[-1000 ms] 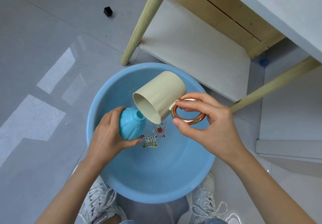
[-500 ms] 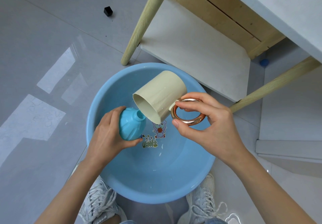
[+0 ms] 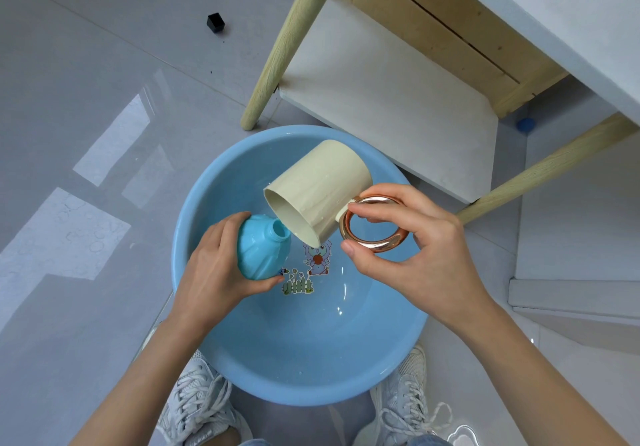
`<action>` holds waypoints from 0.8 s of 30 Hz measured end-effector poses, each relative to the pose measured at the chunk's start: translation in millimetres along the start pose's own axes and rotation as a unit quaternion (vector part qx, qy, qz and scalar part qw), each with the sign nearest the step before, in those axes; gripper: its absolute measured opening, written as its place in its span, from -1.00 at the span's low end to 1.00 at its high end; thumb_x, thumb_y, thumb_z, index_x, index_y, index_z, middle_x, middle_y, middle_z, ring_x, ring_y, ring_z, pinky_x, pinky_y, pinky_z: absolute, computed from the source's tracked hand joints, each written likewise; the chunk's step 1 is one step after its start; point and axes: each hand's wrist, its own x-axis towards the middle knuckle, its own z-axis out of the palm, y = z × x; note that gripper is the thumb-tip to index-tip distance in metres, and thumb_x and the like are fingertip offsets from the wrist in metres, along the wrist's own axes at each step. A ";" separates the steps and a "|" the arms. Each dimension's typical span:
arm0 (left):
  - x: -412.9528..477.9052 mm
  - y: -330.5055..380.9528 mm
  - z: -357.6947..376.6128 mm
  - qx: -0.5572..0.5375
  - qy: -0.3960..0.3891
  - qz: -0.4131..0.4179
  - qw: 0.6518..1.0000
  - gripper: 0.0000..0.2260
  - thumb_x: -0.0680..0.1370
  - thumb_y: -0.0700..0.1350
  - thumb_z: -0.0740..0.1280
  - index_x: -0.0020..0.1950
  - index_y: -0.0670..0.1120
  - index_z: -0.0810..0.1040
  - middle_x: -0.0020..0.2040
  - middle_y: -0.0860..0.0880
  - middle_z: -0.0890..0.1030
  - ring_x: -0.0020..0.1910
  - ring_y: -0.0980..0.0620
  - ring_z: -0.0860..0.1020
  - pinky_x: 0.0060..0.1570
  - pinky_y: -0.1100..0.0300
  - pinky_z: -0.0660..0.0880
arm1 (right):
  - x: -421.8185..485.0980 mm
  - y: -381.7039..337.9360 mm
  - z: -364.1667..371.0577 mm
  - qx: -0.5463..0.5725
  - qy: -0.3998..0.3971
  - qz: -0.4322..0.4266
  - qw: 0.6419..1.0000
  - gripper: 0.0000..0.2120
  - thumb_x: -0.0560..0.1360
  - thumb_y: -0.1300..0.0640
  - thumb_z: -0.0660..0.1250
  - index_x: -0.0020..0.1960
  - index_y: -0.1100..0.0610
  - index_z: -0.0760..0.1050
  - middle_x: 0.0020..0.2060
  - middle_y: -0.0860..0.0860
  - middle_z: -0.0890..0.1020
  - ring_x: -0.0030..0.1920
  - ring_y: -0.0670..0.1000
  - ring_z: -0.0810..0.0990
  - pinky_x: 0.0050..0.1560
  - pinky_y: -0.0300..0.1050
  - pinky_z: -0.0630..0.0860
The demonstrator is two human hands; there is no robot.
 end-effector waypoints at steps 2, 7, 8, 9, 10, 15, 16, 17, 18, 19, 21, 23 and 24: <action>0.1 0.0 -0.1 0.000 -0.001 -0.001 1.000 -0.15 0.14 0.12 0.62 0.32 -0.12 0.38 0.21 -0.04 0.51 0.15 -0.03 0.43 0.07 0.12 0.38 | -0.4 -0.8 -0.2 -0.003 0.000 0.000 1.000 -0.67 0.36 0.02 0.46 0.06 0.18 0.65 0.03 0.03 0.59 -0.02 -0.10 0.58 0.02 -0.30 0.49; 0.0 -0.5 0.3 0.003 -0.002 -0.001 1.000 -0.15 0.14 0.13 0.62 0.32 -0.11 0.37 0.21 -0.03 0.51 0.15 -0.03 0.43 0.08 0.13 0.38 | -0.8 -1.5 -0.9 -0.017 -0.003 -0.006 1.000 -0.66 0.37 0.02 0.46 0.06 0.19 0.64 0.03 0.03 0.59 0.02 -0.14 0.57 0.05 -0.35 0.45; -0.2 -0.3 0.3 0.003 -0.001 -0.001 1.000 -0.15 0.14 0.13 0.62 0.32 -0.11 0.37 0.21 -0.03 0.51 0.15 -0.03 0.43 0.08 0.13 0.38 | -0.7 -1.5 -0.9 -0.021 -0.003 -0.009 1.000 -0.66 0.37 0.02 0.46 0.06 0.19 0.64 0.03 0.04 0.59 0.03 -0.15 0.57 0.05 -0.36 0.45; -0.3 -0.1 0.3 0.003 -0.001 0.000 1.000 -0.15 0.14 0.13 0.62 0.32 -0.11 0.37 0.21 -0.03 0.51 0.15 -0.03 0.43 0.07 0.12 0.38 | -0.9 -1.6 -0.9 -0.024 -0.003 -0.011 1.000 -0.66 0.37 0.02 0.46 0.06 0.19 0.64 0.03 0.04 0.60 0.04 -0.15 0.57 0.06 -0.36 0.44; -0.2 0.1 0.2 0.003 -0.001 0.001 1.000 -0.15 0.14 0.13 0.62 0.32 -0.11 0.38 0.21 -0.04 0.51 0.15 -0.03 0.43 0.07 0.12 0.38 | -0.9 -1.7 -0.9 -0.025 -0.003 -0.012 1.000 -0.66 0.37 0.02 0.46 0.06 0.20 0.64 0.02 0.05 0.60 0.04 -0.15 0.56 0.07 -0.37 0.43; -0.2 -0.5 0.2 0.004 -0.003 0.002 1.000 -0.15 0.14 0.13 0.62 0.31 -0.11 0.37 0.22 -0.04 0.51 0.15 -0.04 0.44 0.07 0.12 0.39 | -1.6 -3.2 -0.9 -0.030 -0.006 -0.015 0.999 -0.66 0.37 0.03 0.46 0.06 0.21 0.64 0.03 0.06 0.59 0.06 -0.12 0.56 0.08 -0.39 0.41; -0.2 -0.6 0.3 0.005 -0.003 0.002 1.000 -0.15 0.14 0.13 0.62 0.31 -0.11 0.37 0.21 -0.04 0.51 0.15 -0.04 0.44 0.06 0.11 0.39 | -1.8 -3.6 -1.0 -0.032 -0.007 -0.017 0.999 -0.66 0.37 0.03 0.46 0.06 0.21 0.64 0.03 0.06 0.59 0.06 -0.11 0.56 0.08 -0.38 0.41; -0.4 -0.5 0.3 0.006 -0.003 0.003 1.000 -0.15 0.14 0.13 0.62 0.31 -0.11 0.37 0.21 -0.04 0.51 0.15 -0.04 0.44 0.06 0.10 0.39 | -2.1 -3.9 -1.0 -0.034 -0.007 -0.019 0.999 -0.66 0.37 0.04 0.46 0.07 0.21 0.64 0.03 0.07 0.59 0.06 -0.11 0.57 0.09 -0.37 0.42; -0.5 -0.2 0.2 0.007 -0.002 0.003 1.000 -0.15 0.14 0.13 0.62 0.31 -0.11 0.38 0.21 -0.05 0.51 0.15 -0.04 0.44 0.06 0.10 0.40 | -2.3 -4.1 -0.9 -0.035 -0.007 -0.022 0.999 -0.66 0.37 0.04 0.47 0.07 0.21 0.64 0.03 0.07 0.58 0.06 -0.10 0.57 0.09 -0.36 0.42; -0.6 -0.4 0.1 0.007 -0.002 0.004 1.000 -0.16 0.14 0.12 0.62 0.31 -0.11 0.38 0.21 -0.05 0.51 0.14 -0.04 0.43 0.06 0.10 0.40 | -2.8 -4.2 -0.9 -0.035 -0.008 -0.025 0.999 -0.66 0.37 0.04 0.47 0.07 0.21 0.64 0.04 0.08 0.58 0.05 -0.10 0.57 0.09 -0.35 0.44; -0.5 -0.7 0.2 0.006 -0.003 0.004 1.000 -0.16 0.14 0.12 0.62 0.31 -0.11 0.38 0.21 -0.05 0.51 0.14 -0.04 0.43 0.06 0.10 0.40 | -3.7 -4.1 -0.7 -0.039 -0.008 -0.030 0.999 -0.66 0.38 0.05 0.47 0.07 0.21 0.63 0.04 0.09 0.58 0.04 -0.07 0.58 0.09 -0.31 0.46; -0.6 -1.1 0.2 0.006 -0.004 0.004 1.000 -0.16 0.14 0.13 0.61 0.31 -0.11 0.38 0.21 -0.04 0.51 0.15 -0.04 0.44 0.06 0.10 0.40 | -5.0 -3.4 -0.3 -0.048 -0.008 -0.040 0.998 -0.66 0.38 0.06 0.49 0.08 0.22 0.63 0.05 0.11 0.57 0.03 -0.04 0.58 0.10 -0.29 0.48; -0.5 -1.1 0.3 0.008 -0.005 0.003 1.000 -0.16 0.14 0.13 0.61 0.32 -0.11 0.38 0.21 -0.04 0.51 0.15 -0.05 0.44 0.06 0.10 0.40 | -6.0 -3.0 0.4 -0.056 -0.009 -0.047 0.997 -0.66 0.38 0.08 0.50 0.08 0.23 0.63 0.05 0.12 0.57 0.03 -0.02 0.58 0.10 -0.28 0.48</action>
